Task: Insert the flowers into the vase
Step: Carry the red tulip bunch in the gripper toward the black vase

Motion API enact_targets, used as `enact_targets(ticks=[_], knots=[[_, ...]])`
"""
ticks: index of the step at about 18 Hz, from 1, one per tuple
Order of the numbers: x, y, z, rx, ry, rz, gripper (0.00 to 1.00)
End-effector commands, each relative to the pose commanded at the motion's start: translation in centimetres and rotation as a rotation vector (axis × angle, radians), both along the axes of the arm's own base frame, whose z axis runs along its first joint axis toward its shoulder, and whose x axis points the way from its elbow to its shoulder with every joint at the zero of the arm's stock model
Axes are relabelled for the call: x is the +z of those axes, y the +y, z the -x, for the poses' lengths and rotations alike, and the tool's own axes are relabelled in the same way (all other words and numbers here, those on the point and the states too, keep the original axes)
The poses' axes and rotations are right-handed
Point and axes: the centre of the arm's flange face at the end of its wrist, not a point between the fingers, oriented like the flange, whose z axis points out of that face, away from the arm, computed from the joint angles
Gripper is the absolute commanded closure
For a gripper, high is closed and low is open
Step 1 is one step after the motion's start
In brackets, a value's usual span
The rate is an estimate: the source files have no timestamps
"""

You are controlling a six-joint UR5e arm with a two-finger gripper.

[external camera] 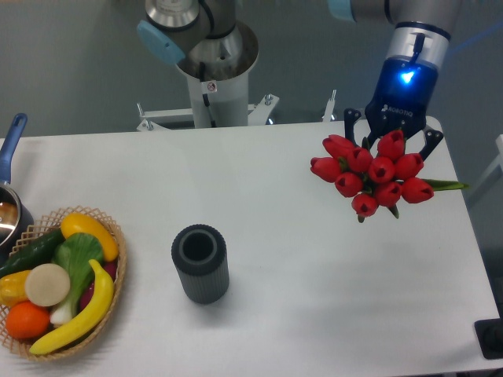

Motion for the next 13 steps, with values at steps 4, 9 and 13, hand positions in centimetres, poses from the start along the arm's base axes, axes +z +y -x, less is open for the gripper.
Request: enact_targets(ticks=[4,9,13], knots=[[-0.7,5.3,-1.9,-0.127,0.058,-0.059,0.52],[-0.5,7.1,-3.7,-0.222,0.027,-0.171,0.52],[-1.0,8.2,-5.4,-0.269,-0.007,-0.217,0.52]])
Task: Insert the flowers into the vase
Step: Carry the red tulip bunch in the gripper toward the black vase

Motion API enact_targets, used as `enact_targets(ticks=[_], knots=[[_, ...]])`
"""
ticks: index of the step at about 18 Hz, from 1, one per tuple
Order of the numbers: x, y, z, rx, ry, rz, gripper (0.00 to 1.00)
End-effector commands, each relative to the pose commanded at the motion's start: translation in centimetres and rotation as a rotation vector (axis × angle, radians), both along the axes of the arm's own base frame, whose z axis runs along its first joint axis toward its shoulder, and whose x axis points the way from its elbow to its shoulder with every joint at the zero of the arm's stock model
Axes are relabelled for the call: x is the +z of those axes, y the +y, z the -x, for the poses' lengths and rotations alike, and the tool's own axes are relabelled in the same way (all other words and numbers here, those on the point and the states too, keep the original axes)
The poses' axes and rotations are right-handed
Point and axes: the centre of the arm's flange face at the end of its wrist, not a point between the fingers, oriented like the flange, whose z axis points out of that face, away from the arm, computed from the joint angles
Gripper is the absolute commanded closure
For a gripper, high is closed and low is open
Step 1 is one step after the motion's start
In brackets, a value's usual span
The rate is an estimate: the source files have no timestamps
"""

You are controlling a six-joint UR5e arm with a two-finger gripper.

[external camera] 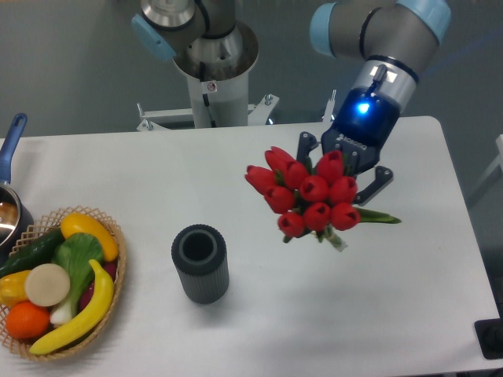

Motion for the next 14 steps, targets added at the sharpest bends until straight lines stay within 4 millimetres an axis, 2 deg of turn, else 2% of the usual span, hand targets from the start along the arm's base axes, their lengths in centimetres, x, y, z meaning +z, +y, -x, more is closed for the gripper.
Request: enact_targets(ticks=[5,11,12,14], knots=[[-0.5,0.1,-1.6,-0.05,-0.067,-0.077,0.52],[0.9,0.3,-4.3,-0.099,-0.095,-0.139,0.52],[1.2,0.8,-5.6,-0.127,-0.107,-0.16,0.52],[1.2,0.8,-6.1,-0.134,-0.114,-0.167,0.52]])
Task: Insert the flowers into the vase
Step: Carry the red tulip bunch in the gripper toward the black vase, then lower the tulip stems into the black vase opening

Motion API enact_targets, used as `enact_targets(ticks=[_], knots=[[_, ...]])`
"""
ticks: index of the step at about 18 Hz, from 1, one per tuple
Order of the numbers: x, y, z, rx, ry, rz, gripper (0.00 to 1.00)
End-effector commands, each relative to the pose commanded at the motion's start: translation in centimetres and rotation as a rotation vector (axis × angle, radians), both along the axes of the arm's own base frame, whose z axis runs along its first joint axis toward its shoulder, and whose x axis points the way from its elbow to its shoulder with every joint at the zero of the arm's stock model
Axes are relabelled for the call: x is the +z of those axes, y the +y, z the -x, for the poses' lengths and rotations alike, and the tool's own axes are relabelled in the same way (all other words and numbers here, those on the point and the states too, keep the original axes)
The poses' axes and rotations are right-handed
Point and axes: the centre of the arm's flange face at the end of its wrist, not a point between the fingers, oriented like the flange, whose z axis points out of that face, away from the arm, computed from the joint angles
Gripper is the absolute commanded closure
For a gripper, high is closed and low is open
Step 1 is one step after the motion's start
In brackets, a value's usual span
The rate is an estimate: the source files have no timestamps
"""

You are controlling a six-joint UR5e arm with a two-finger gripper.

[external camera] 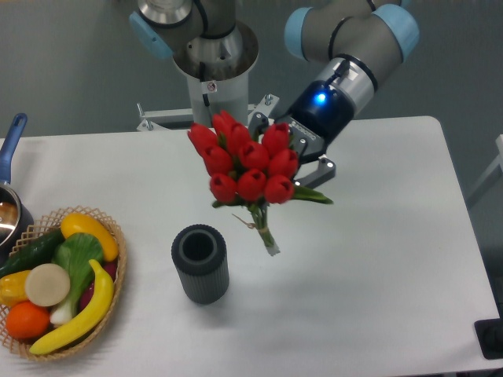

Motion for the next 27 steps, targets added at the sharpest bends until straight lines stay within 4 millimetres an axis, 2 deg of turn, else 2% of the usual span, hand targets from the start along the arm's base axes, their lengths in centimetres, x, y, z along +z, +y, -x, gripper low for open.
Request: enact_targets(ticks=[2,4,8,14,20,27], knots=[[0.1,-0.1,-0.7,-0.001,-0.011,0.004,0.52],[-0.3,0.5,-2.4,-0.026,-0.029,0.009,0.52],[0.4,0.4,-3.0,-0.032,-0.027,0.003,0.52],[0.9,1.4,-4.4,-0.068,-0.054,-0.01,0.52],[0.2,2.4,-4.9,-0.09,-0.068,-0.004,0.52],[-2.0,3.3,-4.2,-0.098,-0.105,0.016,0.52]])
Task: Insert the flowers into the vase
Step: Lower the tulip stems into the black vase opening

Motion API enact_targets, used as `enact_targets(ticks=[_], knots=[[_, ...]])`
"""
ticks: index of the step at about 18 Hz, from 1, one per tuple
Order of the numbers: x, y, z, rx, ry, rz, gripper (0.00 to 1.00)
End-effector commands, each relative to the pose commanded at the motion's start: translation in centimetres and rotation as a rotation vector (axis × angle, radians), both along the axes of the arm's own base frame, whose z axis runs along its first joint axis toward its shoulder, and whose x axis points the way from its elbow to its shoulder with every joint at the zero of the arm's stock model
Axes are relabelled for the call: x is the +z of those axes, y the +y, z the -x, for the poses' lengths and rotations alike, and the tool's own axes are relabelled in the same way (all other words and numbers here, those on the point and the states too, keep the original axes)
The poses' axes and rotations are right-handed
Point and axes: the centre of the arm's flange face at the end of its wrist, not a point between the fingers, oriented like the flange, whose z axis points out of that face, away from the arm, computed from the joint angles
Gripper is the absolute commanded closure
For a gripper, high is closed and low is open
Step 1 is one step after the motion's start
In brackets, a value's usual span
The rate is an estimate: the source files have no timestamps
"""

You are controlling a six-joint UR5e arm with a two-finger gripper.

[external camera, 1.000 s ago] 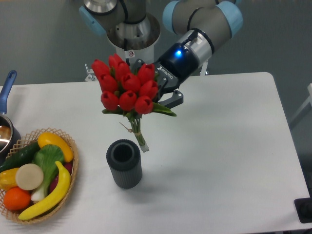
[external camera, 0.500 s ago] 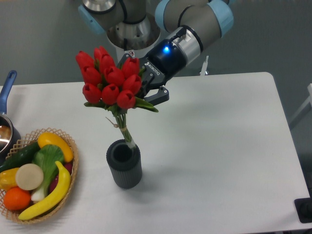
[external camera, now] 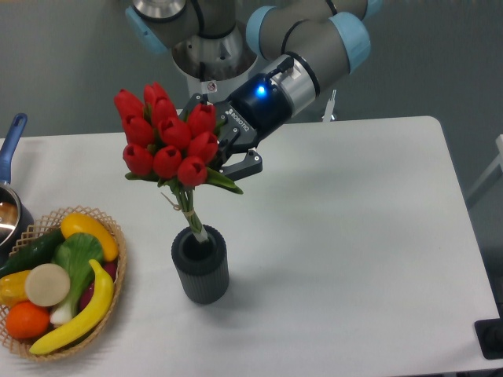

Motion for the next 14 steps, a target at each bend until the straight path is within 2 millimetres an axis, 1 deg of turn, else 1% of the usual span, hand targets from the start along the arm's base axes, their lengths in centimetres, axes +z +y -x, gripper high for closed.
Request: enact_targets(ticks=[5,7,9,12,14], knots=[[-1.2,0.3,0.4,-0.002,-0.019,0.011,0.52],[-1.6,0.5,0.2,-0.006,-0.025,0.014,0.52],[-2.3,0.9,0.3,-0.012,-0.034,0.021,0.52],[-3.8,1.1,0.8,-0.009,-0.055,0.04,0.52],[-4.5,1.3,1.1,-0.01,-0.065,0.044,0.52]])
